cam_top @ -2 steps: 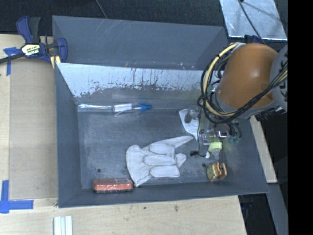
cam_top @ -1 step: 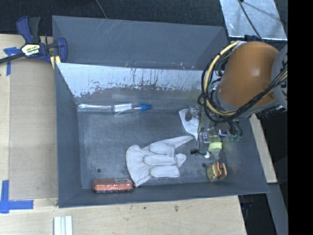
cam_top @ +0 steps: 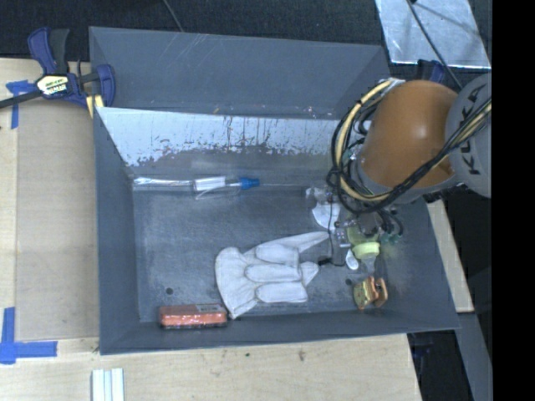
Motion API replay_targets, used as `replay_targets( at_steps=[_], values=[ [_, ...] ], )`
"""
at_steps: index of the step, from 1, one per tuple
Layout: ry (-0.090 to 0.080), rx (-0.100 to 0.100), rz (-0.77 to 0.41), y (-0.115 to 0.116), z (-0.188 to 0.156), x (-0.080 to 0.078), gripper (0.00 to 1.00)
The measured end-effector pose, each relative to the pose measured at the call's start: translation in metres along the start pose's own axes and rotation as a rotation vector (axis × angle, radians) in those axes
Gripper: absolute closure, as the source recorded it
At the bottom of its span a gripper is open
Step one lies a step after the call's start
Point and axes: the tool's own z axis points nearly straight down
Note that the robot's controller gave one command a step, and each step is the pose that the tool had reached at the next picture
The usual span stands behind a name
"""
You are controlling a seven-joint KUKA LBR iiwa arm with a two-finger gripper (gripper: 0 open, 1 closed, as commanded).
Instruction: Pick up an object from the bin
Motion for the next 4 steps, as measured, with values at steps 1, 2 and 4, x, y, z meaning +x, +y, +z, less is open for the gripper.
replay_targets(
  at_steps=[1,2,4],
  values=[
    [0.003,-0.001,-0.071,0.001,0.064,-0.013,0.0],
    [0.002,-0.002,-0.352,0.001,0.085,-0.024,1.0],
    [-0.001,0.0,-0.349,-0.022,-0.088,-0.039,1.0]
  ],
)
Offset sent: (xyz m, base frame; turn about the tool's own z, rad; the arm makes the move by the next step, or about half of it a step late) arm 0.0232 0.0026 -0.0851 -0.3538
